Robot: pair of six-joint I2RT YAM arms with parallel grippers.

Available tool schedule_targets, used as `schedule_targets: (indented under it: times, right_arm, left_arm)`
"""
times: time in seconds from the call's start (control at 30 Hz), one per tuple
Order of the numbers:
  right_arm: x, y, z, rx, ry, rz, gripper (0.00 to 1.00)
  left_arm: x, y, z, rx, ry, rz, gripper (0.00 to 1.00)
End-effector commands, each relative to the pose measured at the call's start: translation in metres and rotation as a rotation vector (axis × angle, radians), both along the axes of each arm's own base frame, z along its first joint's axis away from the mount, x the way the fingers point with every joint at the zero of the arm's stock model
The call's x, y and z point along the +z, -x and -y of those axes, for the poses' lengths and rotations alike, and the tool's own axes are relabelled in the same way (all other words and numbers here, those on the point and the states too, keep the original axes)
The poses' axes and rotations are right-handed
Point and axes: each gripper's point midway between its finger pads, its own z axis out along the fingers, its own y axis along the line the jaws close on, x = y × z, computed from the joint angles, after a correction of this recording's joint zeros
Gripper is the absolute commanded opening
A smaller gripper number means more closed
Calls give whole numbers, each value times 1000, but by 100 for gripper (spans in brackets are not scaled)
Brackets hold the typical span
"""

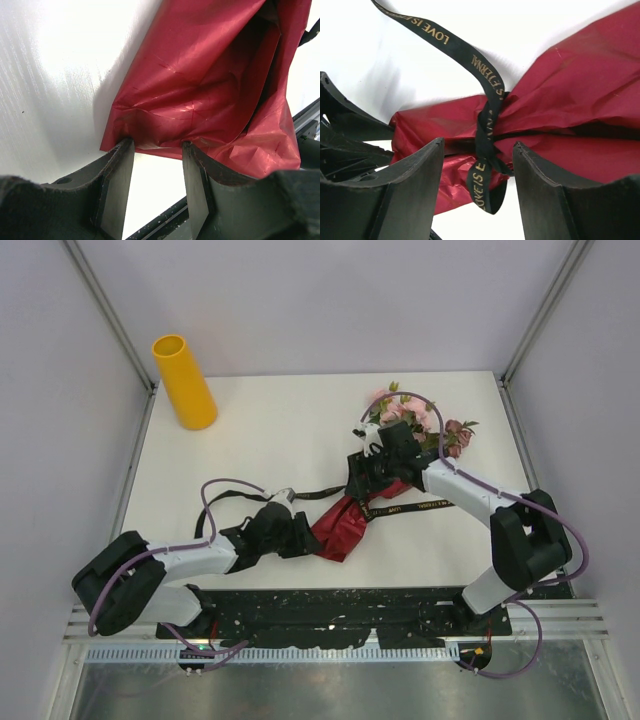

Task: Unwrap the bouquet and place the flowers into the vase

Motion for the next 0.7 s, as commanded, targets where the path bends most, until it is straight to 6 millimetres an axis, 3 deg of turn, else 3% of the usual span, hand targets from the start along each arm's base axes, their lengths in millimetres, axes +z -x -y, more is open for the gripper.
schedule_targets:
  times: [0.0,0.2,0.5,0.67]
  right_arm:
    - [1,-3,-2,31,-34,-36,64]
    - [-10,11,-5,115,-73,-113,63]
    - [9,20,-22,197,-251,-148,54]
    - [-8,18,-21,180,-227,-207,56]
  left_arm:
    - [-59,40,-54,-5,-261,-157,49]
    - [-59,39,-53,-5,-258,-155,49]
    - [-61,40,-52,-6,-260,-160,49]
    - [-61,40,-52,-7,-259,-160,49]
